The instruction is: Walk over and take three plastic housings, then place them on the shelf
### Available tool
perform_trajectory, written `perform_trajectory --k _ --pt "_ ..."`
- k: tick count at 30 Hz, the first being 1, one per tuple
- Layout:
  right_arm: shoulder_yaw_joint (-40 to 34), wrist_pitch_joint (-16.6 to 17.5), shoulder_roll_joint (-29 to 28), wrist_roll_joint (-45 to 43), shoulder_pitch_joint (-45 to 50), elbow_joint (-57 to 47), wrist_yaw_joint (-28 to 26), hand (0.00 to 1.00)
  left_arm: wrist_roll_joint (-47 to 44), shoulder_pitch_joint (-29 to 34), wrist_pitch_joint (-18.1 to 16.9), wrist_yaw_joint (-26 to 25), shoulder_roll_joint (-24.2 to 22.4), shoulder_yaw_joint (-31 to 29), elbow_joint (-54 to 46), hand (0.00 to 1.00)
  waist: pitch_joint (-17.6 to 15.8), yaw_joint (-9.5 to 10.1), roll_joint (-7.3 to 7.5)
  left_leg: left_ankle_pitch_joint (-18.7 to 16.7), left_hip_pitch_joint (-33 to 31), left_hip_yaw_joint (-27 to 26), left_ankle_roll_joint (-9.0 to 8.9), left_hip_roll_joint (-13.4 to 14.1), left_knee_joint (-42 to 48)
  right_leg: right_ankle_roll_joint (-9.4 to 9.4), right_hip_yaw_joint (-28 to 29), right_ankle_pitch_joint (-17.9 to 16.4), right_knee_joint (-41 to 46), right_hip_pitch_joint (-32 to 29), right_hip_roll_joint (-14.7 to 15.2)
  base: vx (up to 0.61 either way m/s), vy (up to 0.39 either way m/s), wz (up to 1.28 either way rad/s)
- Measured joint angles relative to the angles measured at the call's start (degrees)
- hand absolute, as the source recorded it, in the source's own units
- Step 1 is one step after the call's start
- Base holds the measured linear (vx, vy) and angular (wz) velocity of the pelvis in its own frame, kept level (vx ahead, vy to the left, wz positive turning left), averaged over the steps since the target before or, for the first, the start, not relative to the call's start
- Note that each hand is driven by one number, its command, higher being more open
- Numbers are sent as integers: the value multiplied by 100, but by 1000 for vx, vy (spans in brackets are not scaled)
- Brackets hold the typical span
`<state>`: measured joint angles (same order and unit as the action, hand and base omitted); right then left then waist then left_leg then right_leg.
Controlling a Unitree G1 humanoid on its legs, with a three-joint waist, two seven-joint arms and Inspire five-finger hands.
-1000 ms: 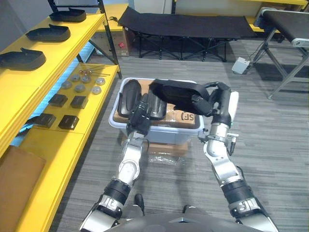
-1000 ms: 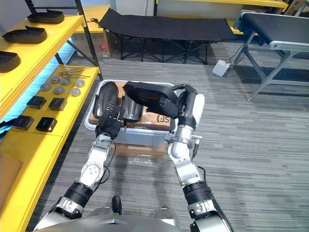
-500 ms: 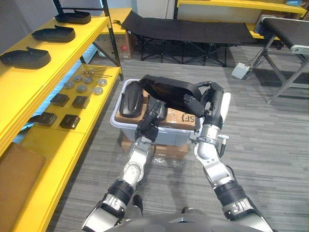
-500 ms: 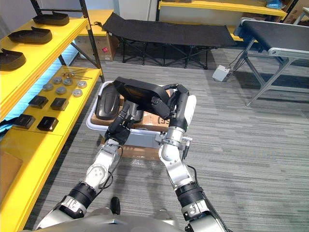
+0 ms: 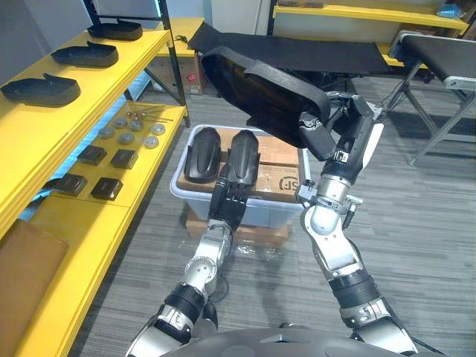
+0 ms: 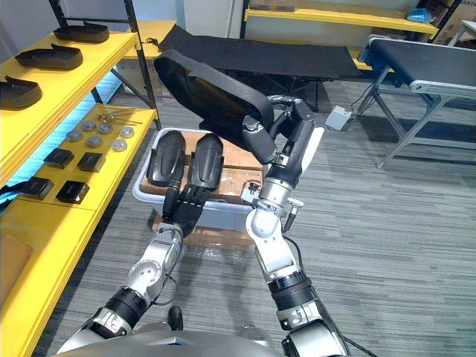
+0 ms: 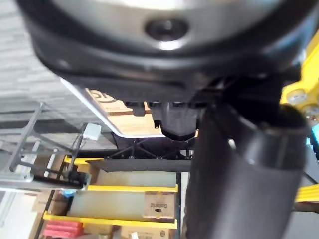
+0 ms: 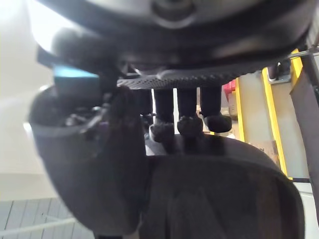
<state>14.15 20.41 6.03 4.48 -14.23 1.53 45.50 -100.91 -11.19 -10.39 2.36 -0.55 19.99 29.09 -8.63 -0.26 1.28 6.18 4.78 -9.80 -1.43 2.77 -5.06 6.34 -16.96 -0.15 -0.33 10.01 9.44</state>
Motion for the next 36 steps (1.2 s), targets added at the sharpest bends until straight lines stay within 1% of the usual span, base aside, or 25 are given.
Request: perform_trajectory --k 3,5,8,11,17,18,22,24,25,26,30,33,36 --pt "3 22 -107 -238 106 0 -13 0 -700 0 -303 432 -79 51 -3 100 18 -3 6 -2 12 -23 -2 0 0 1 13 1 -7 5 1 0 0 0" --pt "3 26 -168 -316 239 0 -19 0 -1126 -1 -438 719 -99 93 -5 100 20 -4 7 -4 21 -43 -5 1 0 1 29 1 -9 6 1 4 8 -4" --pt "9 29 -199 -452 457 1 -62 0 -1273 0 -626 1086 -133 105 -22 100 20 -9 7 -5 45 -84 -6 1 0 2 76 2 -10 5 6 6 10 -7" --pt "6 36 -239 -565 577 1 -139 0 -1274 0 -724 1442 -134 114 -130 100 20 -34 7 -8 60 -106 -10 1 0 3 117 2 -10 -1 7 5 10 -6" --pt "122 159 -283 -1186 736 1 -511 0 -1274 -5 -718 1798 -135 189 -626 100 21 -114 7 -13 63 -108 -16 1 0 3 124 2 -12 -2 8 1 2 -1" --pt "179 189 -294 -1386 754 1 -660 0 -1274 -6 -710 1836 -136 212 -685 100 22 -141 6 -14 65 -108 -17 1 0 3 127 2 -13 -2 8 0 0 0" --pt "396 301 -327 -2062 892 2 -1295 0 -1275 -7 -505 1935 -198 248 -777 100 32 -151 -5 -15 72 -123 -19 -7 1 3 138 2 6 -18 10 0 3 -1" --pt "465 322 -341 -2145 892 2 -1503 0 -1275 -6 -405 1924 -199 256 -891 100 37 -153 -11 -15 73 -140 -19 -9 1 3 147 1 23 -37 17 -2 14 -5" --pt "587 396 -346 -2174 891 2 -1700 0 -1274 -6 -294 1909 -200 282 -1041 100 49 -151 -11 -15 73 -145 -19 -15 1 4 145 1 31 -44 24 0 0 0" --pt "636 419 -348 -2174 891 2 -1781 0 -1274 -6 -251 1901 -201 295 -1095 100 66 -151 -11 -15 72 -146 -19 -18 0 4 144 1 34 -47 26 0 0 0" --pt "983 461 -353 -2180 883 2 -2286 0 -1274 -5 94 1883 -202 416 -1163 100 256 -149 -18 -17 69 -132 -21 -20 -2 6 143 0 25 -40 35 2 3 1" --pt "1107 460 -351 -2185 877 2 -2425 0 -1274 4 275 1892 -201 544 -1146 100 275 -137 -26 -20 71 -90 -26 -14 -3 5 104 0 23 -9 26 -7 3 9" --pt "1124 409 -348 -2470 878 2 -2471 0 -1269 11 300 1908 -188 609 -1111 100 275 -143 -26 -35 68 -96 -50 -12 -4 10 119 4 20 -17 26 0 0 0"
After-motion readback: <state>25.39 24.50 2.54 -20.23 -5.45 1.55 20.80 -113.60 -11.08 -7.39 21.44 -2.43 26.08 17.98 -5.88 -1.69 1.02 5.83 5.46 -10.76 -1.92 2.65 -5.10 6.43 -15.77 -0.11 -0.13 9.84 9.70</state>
